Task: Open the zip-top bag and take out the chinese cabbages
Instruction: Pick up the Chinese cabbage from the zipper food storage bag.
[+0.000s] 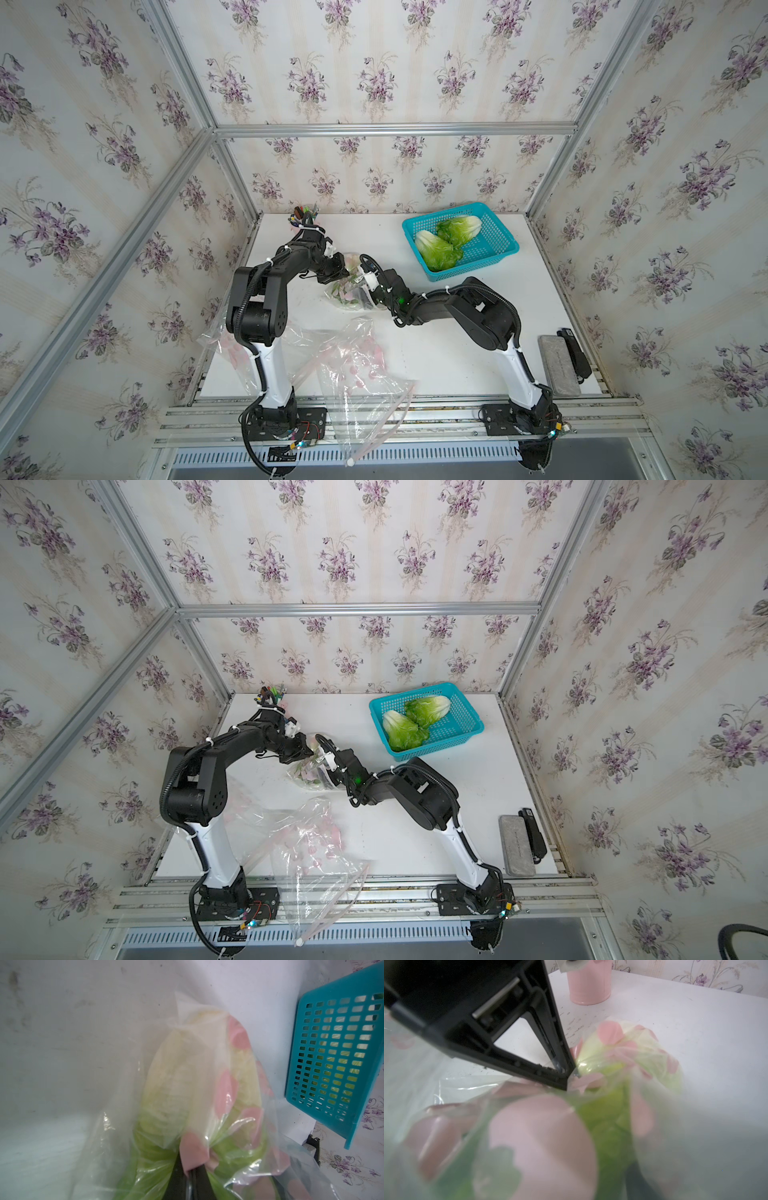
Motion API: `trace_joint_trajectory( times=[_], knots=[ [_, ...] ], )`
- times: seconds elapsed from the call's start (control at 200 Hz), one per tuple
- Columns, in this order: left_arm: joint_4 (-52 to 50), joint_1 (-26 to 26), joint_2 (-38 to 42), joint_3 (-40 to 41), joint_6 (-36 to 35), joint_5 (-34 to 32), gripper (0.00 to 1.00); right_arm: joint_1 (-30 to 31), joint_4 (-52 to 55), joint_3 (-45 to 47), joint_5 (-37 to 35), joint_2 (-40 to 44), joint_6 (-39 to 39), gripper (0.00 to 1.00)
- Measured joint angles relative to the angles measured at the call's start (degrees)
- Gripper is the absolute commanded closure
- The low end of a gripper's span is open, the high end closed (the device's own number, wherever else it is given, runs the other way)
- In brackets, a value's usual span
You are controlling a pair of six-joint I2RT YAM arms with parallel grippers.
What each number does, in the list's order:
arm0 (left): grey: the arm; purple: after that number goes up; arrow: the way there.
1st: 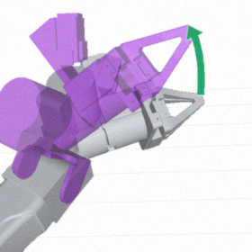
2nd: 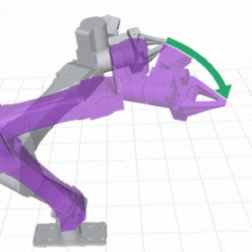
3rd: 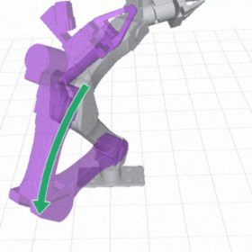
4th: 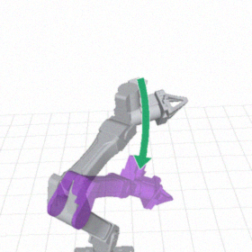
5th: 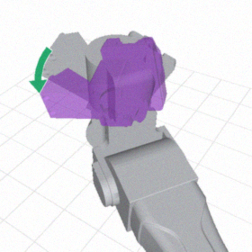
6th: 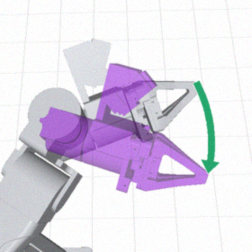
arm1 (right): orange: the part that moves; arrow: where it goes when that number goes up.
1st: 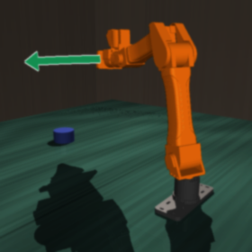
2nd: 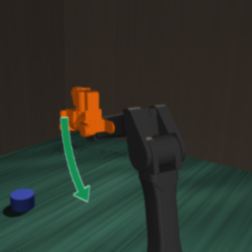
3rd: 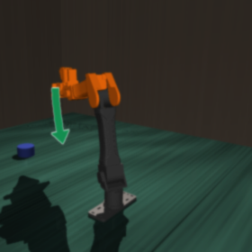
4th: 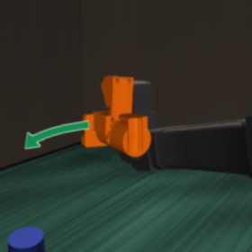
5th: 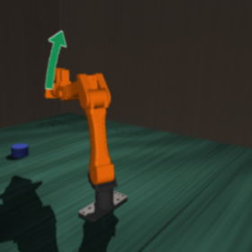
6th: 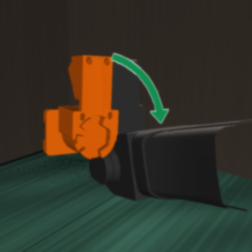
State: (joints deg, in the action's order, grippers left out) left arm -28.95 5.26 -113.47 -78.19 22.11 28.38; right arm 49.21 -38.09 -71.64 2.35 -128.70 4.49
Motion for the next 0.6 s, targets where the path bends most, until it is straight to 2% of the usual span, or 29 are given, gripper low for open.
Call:
trace_joint_trajectory(
  times=[0.11, 0.23, 0.275, 0.295, 0.315, 0.335, 0.36, 0.39, 0.4, 0.41, 0.6],
  knots=[
    [-0.26, 0.04, -0.07, -0.52, -0.46, -0.5, 1.0, 0.0, 2.36, -1.92, -0.98, -0.31, 1.11, 0.81],
    [-1.01, 0.11, 0.02, -0.94, -0.92, -0.68, 1.0, -0.15, 1.88, -0.85, -1.86, 0.0, 2.19, 1.0],
    [-1.4, 0.17, 0.09, -1.09, -1.01, -0.48, 0.99, -0.2, 1.07, 0.17, -2.14, 0.42, 2.78, 1.0],
    [-1.68, 0.22, 0.13, -1.14, -1.03, -0.39, 0.94, -0.22, 0.79, 0.63, -2.23, 0.63, 3.08, 1.0],
    [-1.9, 0.28, 0.15, -1.14, -1.05, -0.28, 0.83, -0.22, 0.52, 1.18, -2.29, 0.9, 3.1, 1.0],
    [-2.01, 0.33, 0.22, -1.14, -1.18, -0.13, 0.67, -0.2, 0.42, 1.73, -2.29, 1.29, 3.21, 1.0],
    [-2.4, 0.39, 0.24, -1.14, -1.33, 0.0, 0.4, -0.22, 0.24, 2.4, -2.23, 1.73, 3.3, 1.0],
    [-2.97, 0.42, 0.31, -1.14, -1.68, -0.04, 0.19, -0.37, 0.07, 3.21, -2.19, 2.29, 3.58, 1.0],
    [-3.17, 0.44, 0.33, -1.14, -1.62, -0.07, 0.07, -0.46, -0.07, 3.54, -2.16, 2.49, 3.69, 1.0],
    [-3.32, 0.46, 0.35, -1.11, -1.62, -0.07, 0.02, -0.48, -0.22, 3.87, -2.1, 2.71, 3.82, 1.0],
    [-3.67, 0.42, 0.81, 0.48, -1.4, 0.7, 0.0, -1.88, -2.75, 8.7, 0.81, 5.46, 5.95, 1.0]
  ],
)
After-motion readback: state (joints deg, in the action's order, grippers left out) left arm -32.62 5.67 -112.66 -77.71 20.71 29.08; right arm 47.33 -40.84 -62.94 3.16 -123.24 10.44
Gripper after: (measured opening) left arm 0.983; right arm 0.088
